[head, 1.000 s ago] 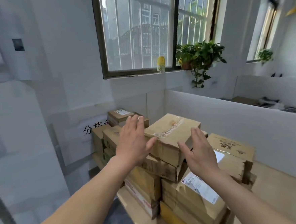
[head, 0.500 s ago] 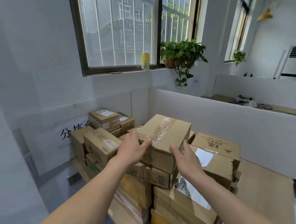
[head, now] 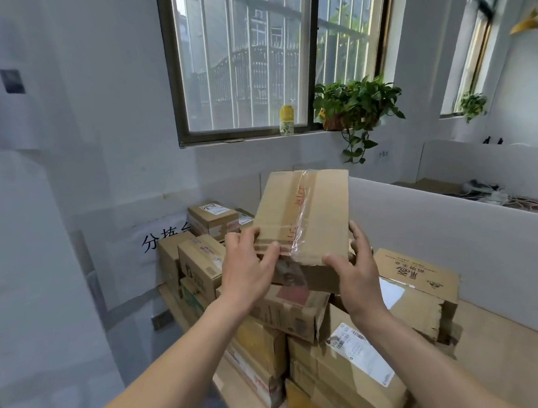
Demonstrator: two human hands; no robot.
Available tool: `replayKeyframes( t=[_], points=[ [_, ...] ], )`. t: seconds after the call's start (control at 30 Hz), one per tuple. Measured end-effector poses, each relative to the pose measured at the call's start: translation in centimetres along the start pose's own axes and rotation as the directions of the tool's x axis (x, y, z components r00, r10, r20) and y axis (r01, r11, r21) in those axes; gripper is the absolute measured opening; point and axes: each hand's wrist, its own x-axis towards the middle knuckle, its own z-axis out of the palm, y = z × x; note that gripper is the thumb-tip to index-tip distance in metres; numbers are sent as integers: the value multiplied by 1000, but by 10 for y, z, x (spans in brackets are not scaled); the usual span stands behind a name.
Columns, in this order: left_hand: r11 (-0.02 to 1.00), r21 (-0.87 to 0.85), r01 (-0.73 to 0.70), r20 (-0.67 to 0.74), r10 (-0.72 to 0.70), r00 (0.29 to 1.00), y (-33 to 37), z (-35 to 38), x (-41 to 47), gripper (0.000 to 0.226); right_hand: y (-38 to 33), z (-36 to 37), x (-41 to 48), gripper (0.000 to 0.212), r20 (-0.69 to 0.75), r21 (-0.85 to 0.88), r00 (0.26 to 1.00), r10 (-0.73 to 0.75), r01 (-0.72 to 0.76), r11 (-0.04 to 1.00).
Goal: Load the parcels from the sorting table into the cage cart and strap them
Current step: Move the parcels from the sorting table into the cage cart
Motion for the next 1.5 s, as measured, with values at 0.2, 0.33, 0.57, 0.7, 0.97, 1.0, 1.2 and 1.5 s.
replayKeyframes(
  t=[0.2, 0.33, 0.57, 0.7, 0.97, 1.0, 1.2, 1.5],
  points=[
    [1000, -20, -2, -164, -1, 987, 12, -43, -19, 49, -30, 9, -3, 58, 152, 196, 985, -80, 49, 979],
    [1000, -8, 3, -245, -5, 970, 12, -80, -42, 57, -45, 26, -13, 41, 270, 317, 962, -39, -51, 947],
    [979, 171, 112, -325, -51, 944, -1, -150, -104, 59, -56, 74, -59, 77, 470, 322, 868, -162, 3, 947],
    [959, 199, 201, -392, -110, 913, -7, -195, -142, 62, -67, 110, -105, 85, 544, 243, 790, -283, 175, 954],
    [915, 119, 385, -515, -275, 812, -28, -302, -229, 93, -102, 185, -212, 87, 689, 353, 583, -431, 249, 902],
    [912, 113, 395, -523, -283, 804, -29, -316, -242, 94, -107, 196, -227, 84, 706, 391, 556, -438, 209, 896],
    [887, 74, 456, -571, -337, 748, -38, -410, -336, 103, -142, 264, -331, 78, 790, 491, 480, -381, -125, 862],
    [869, -143, 475, -608, -455, 650, -58, -529, -490, 112, -177, 343, -504, 55, 879, 468, 223, -423, -221, 856]
  ],
)
